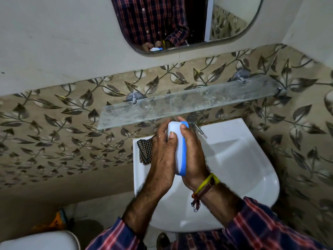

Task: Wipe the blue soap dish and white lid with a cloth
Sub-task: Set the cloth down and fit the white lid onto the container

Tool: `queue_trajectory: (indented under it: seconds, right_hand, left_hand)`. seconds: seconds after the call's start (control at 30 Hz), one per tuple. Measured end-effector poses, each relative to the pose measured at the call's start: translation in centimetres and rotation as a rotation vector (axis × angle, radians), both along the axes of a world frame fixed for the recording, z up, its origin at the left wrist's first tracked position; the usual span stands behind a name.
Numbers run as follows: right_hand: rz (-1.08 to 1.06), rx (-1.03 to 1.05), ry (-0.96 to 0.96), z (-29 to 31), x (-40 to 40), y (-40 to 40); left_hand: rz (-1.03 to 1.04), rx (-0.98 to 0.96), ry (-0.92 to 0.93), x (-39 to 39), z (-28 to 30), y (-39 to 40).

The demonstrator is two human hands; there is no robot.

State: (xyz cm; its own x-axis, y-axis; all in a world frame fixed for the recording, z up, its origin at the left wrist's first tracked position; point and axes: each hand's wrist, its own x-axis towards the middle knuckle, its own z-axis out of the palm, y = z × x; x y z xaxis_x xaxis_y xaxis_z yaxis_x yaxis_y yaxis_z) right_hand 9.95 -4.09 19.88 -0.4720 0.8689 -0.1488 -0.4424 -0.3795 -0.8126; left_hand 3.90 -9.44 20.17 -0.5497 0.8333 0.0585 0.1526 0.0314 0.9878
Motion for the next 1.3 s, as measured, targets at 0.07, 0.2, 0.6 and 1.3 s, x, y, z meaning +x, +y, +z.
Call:
queue_trajectory:
  seconds: [0.07,0.2,0.6,1.3]
  right_hand:
    - [0.011,0.04,0.003,0.0,0.1,0.0]
    - [-0.125,0.053,0.024,0.5,0.1,0.8]
    - [-0.024,0.538,-0.243,2.6,3.6,9.1]
    - [-0.26,1.049,-0.94,-0.5,3.7,17.1]
  left_hand:
    - [-0.087,-0.067,0.065,-0.7,0.5,-0.4]
    - [-0.216,-0.089,0.054,-2.1,2.0,-0.9]
    - [0.029,0.009,0.227,-6.5,4.7,4.2]
    - [-0.012,0.011,0.44,-8.1,0.4,13.1]
